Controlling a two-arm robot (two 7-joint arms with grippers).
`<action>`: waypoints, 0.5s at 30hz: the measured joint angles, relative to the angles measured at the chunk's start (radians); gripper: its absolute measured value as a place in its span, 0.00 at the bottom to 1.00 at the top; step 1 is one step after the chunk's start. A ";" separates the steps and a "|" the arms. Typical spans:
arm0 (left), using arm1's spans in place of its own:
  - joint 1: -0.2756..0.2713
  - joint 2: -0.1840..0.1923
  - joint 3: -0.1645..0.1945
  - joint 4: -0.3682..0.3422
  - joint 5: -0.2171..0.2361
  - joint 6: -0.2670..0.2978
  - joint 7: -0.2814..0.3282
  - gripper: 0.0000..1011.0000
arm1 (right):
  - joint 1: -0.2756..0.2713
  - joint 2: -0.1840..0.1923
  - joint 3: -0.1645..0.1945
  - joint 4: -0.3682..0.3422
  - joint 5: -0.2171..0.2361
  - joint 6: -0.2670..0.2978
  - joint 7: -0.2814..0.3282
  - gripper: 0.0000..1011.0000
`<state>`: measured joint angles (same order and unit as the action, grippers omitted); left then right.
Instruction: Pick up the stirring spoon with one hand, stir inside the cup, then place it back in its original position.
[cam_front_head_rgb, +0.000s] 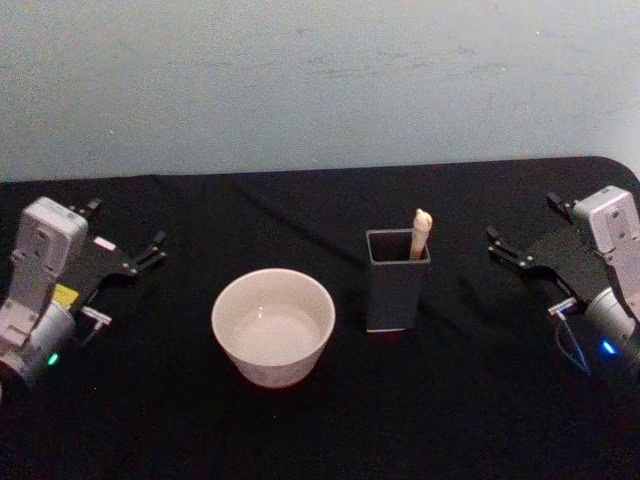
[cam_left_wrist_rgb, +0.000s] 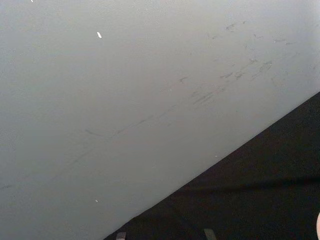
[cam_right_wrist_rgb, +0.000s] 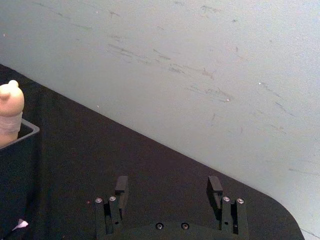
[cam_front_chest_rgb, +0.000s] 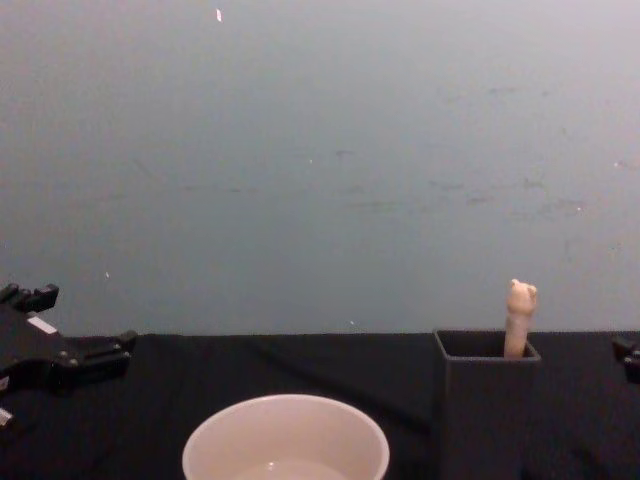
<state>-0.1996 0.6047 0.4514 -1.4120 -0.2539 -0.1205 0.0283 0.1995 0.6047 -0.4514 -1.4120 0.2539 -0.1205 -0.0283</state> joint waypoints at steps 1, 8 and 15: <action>0.000 0.000 0.000 0.000 0.000 0.000 0.000 0.99 | 0.000 0.000 0.000 0.000 0.000 0.000 0.000 0.99; 0.000 0.000 0.000 0.000 0.000 0.000 0.000 0.99 | 0.000 0.000 0.000 0.000 0.000 0.000 0.000 0.99; 0.000 0.000 0.000 0.000 0.000 0.000 0.000 0.99 | 0.000 0.000 0.000 0.000 0.000 0.000 0.000 0.99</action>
<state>-0.1995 0.6047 0.4514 -1.4120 -0.2539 -0.1205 0.0283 0.1995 0.6047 -0.4514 -1.4119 0.2538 -0.1205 -0.0283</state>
